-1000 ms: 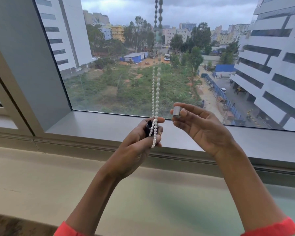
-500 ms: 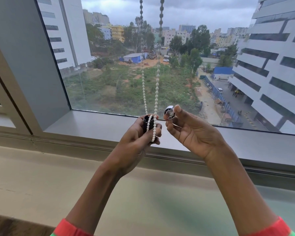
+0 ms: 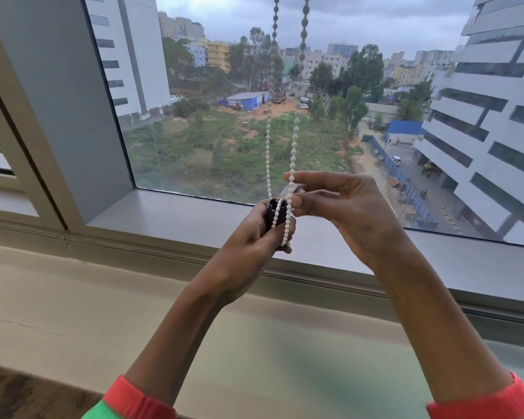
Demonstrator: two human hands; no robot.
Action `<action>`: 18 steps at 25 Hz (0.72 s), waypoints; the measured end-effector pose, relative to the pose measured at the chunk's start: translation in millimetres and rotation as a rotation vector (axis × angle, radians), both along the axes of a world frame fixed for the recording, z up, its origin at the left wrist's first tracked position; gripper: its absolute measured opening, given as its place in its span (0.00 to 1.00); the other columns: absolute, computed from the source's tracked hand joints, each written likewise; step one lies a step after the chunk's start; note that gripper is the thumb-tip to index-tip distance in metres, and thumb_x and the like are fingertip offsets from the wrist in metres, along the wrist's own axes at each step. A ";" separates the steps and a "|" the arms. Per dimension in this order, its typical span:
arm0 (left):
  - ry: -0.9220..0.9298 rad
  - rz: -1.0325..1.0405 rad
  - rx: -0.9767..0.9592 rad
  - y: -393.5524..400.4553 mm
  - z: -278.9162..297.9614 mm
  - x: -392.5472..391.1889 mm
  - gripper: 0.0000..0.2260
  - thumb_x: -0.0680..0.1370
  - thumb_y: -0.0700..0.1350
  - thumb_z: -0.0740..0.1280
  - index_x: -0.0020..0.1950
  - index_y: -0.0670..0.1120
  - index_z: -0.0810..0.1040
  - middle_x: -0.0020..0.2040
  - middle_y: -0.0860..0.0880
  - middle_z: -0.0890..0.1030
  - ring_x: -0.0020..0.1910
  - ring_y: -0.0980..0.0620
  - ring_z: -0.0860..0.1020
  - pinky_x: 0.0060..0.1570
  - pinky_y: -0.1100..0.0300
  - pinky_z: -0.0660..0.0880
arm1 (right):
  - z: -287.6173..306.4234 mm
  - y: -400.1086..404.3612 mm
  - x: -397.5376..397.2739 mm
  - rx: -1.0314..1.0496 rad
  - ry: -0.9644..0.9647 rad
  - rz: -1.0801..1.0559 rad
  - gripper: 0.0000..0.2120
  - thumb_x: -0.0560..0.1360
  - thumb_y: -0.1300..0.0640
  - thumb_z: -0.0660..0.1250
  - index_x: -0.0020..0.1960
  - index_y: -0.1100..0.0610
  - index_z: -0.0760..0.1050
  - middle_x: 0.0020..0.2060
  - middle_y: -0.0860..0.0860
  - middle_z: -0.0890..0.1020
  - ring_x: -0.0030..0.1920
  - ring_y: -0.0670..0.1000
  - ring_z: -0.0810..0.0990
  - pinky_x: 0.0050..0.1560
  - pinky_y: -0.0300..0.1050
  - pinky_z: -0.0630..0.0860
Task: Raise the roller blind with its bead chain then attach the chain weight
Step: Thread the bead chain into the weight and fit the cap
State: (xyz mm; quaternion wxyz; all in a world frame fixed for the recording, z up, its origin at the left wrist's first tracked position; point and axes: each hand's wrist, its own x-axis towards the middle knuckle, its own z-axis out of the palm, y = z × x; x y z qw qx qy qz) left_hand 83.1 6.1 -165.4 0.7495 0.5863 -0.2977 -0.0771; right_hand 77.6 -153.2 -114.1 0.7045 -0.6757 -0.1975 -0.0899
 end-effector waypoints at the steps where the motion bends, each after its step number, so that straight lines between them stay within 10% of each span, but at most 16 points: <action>1: -0.001 -0.004 0.004 0.0 -0.1 0.1 0.06 0.76 0.40 0.61 0.53 0.44 0.70 0.42 0.47 0.71 0.40 0.53 0.70 0.42 0.63 0.72 | 1.5 1.3 0.6 -0.043 -0.011 -0.024 0.16 0.60 0.60 0.76 0.48 0.58 0.84 0.35 0.51 0.84 0.36 0.49 0.82 0.42 0.41 0.79; 12: 0.156 -0.005 -0.056 -3.1 -2.5 5.8 0.13 0.71 0.39 0.58 0.55 0.45 0.69 0.43 0.47 0.71 0.40 0.53 0.68 0.42 0.60 0.70 | 17.3 0.8 -0.9 -0.343 -0.050 0.016 0.18 0.69 0.67 0.69 0.59 0.65 0.77 0.50 0.68 0.82 0.46 0.59 0.82 0.54 0.47 0.80; 18: 0.127 -0.017 -0.040 -5.6 -3.5 6.9 0.12 0.71 0.36 0.55 0.52 0.45 0.68 0.42 0.48 0.71 0.39 0.53 0.68 0.40 0.62 0.70 | 24.6 -4.6 4.4 -0.524 -0.112 -0.001 0.18 0.67 0.68 0.73 0.55 0.55 0.81 0.44 0.54 0.83 0.44 0.50 0.82 0.54 0.47 0.80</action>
